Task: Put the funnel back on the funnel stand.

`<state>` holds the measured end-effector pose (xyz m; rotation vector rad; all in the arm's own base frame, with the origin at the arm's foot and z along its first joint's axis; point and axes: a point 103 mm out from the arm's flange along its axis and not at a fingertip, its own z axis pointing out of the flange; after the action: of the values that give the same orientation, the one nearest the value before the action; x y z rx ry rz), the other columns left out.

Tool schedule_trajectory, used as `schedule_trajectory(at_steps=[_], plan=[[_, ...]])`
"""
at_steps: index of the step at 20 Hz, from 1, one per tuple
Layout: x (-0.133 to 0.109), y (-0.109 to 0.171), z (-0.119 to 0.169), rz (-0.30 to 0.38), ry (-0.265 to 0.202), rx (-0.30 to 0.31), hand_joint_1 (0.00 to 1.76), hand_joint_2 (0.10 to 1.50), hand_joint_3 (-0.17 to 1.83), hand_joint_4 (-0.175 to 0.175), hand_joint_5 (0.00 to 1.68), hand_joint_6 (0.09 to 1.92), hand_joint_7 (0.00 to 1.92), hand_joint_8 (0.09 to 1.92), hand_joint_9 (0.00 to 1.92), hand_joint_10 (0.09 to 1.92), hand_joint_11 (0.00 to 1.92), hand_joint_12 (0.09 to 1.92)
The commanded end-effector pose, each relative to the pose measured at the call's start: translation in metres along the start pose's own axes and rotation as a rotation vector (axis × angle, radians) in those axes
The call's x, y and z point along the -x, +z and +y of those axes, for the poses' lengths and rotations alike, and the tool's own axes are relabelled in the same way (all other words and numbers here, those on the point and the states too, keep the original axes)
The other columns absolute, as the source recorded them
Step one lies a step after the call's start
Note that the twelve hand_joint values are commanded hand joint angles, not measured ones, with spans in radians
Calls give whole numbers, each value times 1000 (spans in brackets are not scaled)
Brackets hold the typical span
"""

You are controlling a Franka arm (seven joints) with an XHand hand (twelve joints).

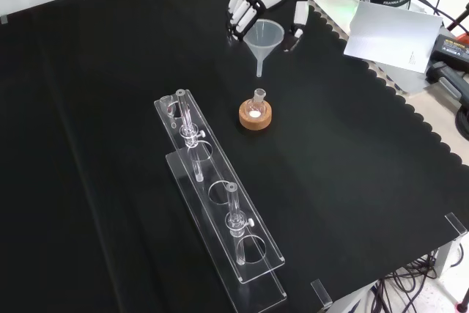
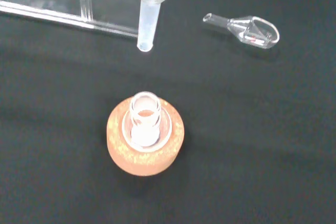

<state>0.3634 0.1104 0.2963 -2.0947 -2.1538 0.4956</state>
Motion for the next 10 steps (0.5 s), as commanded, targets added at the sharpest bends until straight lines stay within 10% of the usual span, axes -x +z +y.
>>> schedule_trajectory(at_steps=[1,10], plan=[[1,-27,-4,10,31,28,743,891,459,-7,695,573,555,650,839,437,791,1126],[19,-71,15,34,22,94,747,887,461,-13,677,579,546,653,837,434,797,1118]])
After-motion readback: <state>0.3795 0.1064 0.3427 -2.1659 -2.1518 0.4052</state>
